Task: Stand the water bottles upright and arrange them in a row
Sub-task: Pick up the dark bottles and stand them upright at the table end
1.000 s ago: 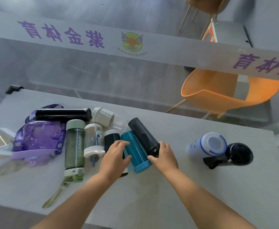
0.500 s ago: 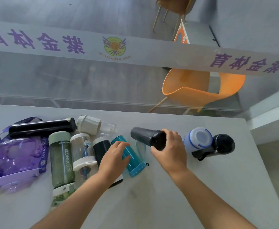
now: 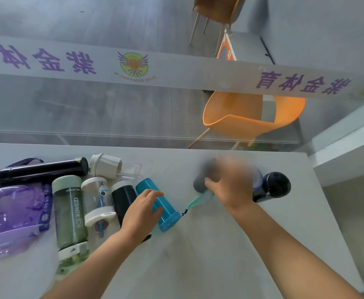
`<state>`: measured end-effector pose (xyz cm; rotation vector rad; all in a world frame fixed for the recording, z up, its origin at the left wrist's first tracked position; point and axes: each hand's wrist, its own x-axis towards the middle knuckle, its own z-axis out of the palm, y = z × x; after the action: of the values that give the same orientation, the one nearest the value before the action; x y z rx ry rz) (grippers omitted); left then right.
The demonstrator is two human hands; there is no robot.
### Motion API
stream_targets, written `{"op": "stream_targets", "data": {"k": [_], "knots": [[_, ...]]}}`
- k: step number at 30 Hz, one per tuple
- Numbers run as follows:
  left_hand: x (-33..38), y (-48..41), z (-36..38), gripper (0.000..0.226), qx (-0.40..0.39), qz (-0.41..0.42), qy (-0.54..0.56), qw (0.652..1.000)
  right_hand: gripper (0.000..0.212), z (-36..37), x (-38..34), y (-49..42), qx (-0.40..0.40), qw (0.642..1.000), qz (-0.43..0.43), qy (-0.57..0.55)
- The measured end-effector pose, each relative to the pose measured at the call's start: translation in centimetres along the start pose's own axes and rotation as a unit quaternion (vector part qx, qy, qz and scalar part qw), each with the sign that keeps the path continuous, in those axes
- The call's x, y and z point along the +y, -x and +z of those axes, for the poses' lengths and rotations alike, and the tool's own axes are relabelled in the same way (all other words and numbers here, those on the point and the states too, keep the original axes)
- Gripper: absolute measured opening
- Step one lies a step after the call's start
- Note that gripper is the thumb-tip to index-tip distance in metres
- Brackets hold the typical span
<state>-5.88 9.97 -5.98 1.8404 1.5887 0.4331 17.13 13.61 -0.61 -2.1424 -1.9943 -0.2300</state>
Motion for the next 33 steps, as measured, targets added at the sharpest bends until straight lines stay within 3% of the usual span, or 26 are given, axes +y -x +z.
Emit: {"op": "stream_targets", "data": {"k": [11, 14, 17, 20, 24, 28, 33], "knots": [[-0.3, 2.6, -0.9, 0.038, 0.029, -0.029, -0.017, 0.999, 0.072, -0.1, 1.0, 0.0, -0.024, 0.999, -0.048, -0.007], [-0.7, 3.8, -1.4, 0.039, 0.046, -0.051, -0.03, 0.997, 0.076, -0.4, 0.3, 1.2, 0.014, 0.999, -0.026, -0.014], [-1.4, 5.2, -1.6, 0.037, 0.064, -0.079, -0.033, 0.994, 0.064, -0.4, -1.7, 4.6, 0.061, 0.995, -0.057, -0.063], [-2.0, 6.8, -1.5, 0.035, 0.073, -0.079, -0.05, 0.993, 0.056, 1.6, -4.2, 8.9, -0.039, 0.981, -0.104, -0.157], [-2.2, 8.4, -1.2, 0.037, 0.051, -0.092, -0.077, 0.991, 0.069, 4.8, -6.5, 11.7, -0.238, 0.956, -0.033, -0.168], [-2.1, 9.3, -1.0, 0.041, 0.049, -0.097, -0.092, 0.99, 0.081, 6.3, -7.8, 11.5, -0.272, 0.947, 0.019, -0.168], [-1.5, 9.8, -1.0, 0.043, 0.041, -0.094, -0.106, 0.989, 0.073, 6.9, -8.3, 11.2, -0.297, 0.937, 0.063, -0.175]]}}
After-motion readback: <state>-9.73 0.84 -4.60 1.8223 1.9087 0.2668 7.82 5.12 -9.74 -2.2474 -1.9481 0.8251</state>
